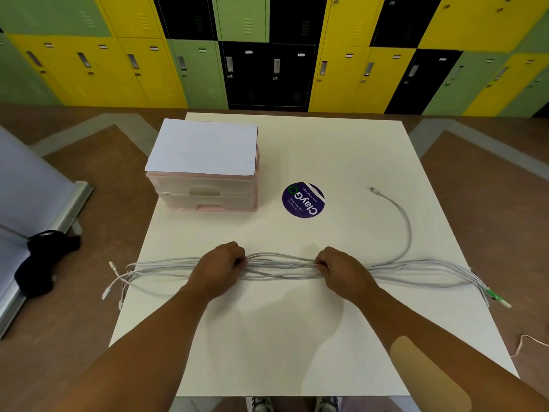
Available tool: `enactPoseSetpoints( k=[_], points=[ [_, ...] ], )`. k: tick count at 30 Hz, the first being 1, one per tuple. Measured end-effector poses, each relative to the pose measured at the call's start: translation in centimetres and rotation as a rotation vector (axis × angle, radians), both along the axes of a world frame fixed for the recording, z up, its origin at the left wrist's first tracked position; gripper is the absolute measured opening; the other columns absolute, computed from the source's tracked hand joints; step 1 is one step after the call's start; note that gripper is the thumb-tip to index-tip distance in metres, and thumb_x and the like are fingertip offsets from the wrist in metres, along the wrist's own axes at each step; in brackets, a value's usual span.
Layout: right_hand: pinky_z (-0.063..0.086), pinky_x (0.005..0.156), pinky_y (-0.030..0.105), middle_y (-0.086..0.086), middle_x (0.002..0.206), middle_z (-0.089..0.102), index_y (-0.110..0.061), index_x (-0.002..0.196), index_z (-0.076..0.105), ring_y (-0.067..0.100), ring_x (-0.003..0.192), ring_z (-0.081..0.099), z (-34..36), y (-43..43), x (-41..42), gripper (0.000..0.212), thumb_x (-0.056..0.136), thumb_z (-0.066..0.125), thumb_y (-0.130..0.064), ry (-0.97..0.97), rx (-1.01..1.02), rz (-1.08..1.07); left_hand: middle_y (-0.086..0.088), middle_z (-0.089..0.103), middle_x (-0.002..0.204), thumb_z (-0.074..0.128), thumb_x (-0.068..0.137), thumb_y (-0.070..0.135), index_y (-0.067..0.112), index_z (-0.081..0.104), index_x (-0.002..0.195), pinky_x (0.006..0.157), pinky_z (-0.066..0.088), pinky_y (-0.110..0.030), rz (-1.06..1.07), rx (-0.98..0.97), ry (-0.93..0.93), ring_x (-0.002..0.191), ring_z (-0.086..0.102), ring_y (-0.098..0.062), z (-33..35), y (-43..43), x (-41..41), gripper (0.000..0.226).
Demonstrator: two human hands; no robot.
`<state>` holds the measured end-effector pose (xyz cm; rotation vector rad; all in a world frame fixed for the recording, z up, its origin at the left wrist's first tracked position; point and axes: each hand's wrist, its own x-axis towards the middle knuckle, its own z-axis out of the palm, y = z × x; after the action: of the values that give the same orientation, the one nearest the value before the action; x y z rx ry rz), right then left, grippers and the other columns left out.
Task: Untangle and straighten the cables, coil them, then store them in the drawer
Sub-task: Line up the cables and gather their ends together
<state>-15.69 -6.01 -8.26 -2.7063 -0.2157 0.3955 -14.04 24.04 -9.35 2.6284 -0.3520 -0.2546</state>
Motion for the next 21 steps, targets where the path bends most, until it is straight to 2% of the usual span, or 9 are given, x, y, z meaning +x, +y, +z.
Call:
enactPoseSetpoints(
  k=[5, 8, 10, 12, 15, 18, 21],
  points=[
    [0.052, 0.079, 0.035, -0.002, 0.095, 0.062, -0.016, 0.097, 0.065, 0.02, 0.084, 0.061, -0.3, -0.2, -0.2, 0.011, 0.098, 0.054, -0.019, -0.018, 0.015, 0.008, 0.007, 0.055, 0.082, 0.055, 0.091, 0.024, 0.019, 0.066, 0.085, 0.065, 0.04, -0.029, -0.013, 0.062, -0.018, 0.078, 0.056, -0.017, 0.0, -0.5, 0.2, 0.014],
    [0.051, 0.077, 0.032, -0.003, 0.095, 0.062, -0.016, 0.097, 0.066, 0.019, 0.083, 0.06, -0.3, -0.5, -0.1, 0.011, 0.098, 0.055, -0.019, -0.046, 0.034, 0.034, 0.006, 0.064, 0.087, 0.058, 0.086, 0.038, 0.021, 0.072, 0.09, 0.068, 0.049, -0.032, -0.024, 0.159, -0.144, 0.085, 0.061, -0.02, 1.1, -0.8, 0.8, 0.022],
    [0.049, 0.075, 0.029, -0.003, 0.096, 0.062, -0.016, 0.098, 0.066, 0.018, 0.084, 0.06, -0.2, -0.6, -0.1, 0.011, 0.098, 0.055, -0.019, -0.062, 0.037, 0.058, 0.004, 0.069, 0.088, 0.062, 0.084, 0.045, 0.021, 0.075, 0.095, 0.069, 0.051, -0.033, -0.018, 0.204, -0.242, 0.084, 0.065, -0.021, 1.8, -1.3, 1.4, 0.029],
    [0.048, 0.075, 0.028, -0.003, 0.097, 0.062, -0.016, 0.1, 0.067, 0.018, 0.087, 0.059, -0.1, -0.7, -0.1, 0.012, 0.098, 0.055, -0.019, -0.079, 0.047, 0.062, 0.004, 0.07, 0.089, 0.064, 0.084, 0.045, 0.02, 0.075, 0.097, 0.067, 0.051, -0.032, -0.039, 0.17, -0.286, 0.082, 0.066, -0.021, 2.3, -2.4, 1.7, 0.03],
    [0.045, 0.074, 0.027, -0.005, 0.1, 0.062, -0.018, 0.102, 0.067, 0.017, 0.09, 0.057, 0.0, -0.8, -0.2, 0.014, 0.098, 0.054, -0.021, -0.1, 0.031, 0.066, 0.004, 0.068, 0.095, 0.061, 0.089, 0.039, 0.021, 0.072, 0.104, 0.07, 0.049, -0.032, -0.172, 0.052, -0.256, 0.087, 0.064, -0.02, 2.5, -5.0, 1.9, 0.026],
    [0.045, 0.073, 0.029, -0.006, 0.1, 0.063, -0.019, 0.101, 0.067, 0.017, 0.09, 0.058, 0.1, -1.0, -0.3, 0.014, 0.098, 0.054, -0.024, -0.113, 0.042, 0.046, 0.002, 0.067, 0.097, 0.053, 0.092, 0.038, 0.021, 0.07, 0.105, 0.075, 0.048, -0.035, -0.331, 0.035, -0.187, 0.087, 0.062, -0.021, 1.6, -8.3, 1.8, 0.027],
    [0.048, 0.073, 0.034, -0.005, 0.098, 0.062, -0.019, 0.101, 0.068, 0.018, 0.089, 0.058, 0.2, -0.7, -0.3, 0.016, 0.098, 0.054, -0.026, -0.105, 0.076, 0.019, 0.0, 0.065, 0.092, 0.049, 0.095, 0.037, 0.019, 0.069, 0.101, 0.072, 0.048, -0.037, -0.359, 0.006, -0.125, 0.081, 0.061, -0.022, 0.0, -11.2, 1.1, 0.029]
  ],
)
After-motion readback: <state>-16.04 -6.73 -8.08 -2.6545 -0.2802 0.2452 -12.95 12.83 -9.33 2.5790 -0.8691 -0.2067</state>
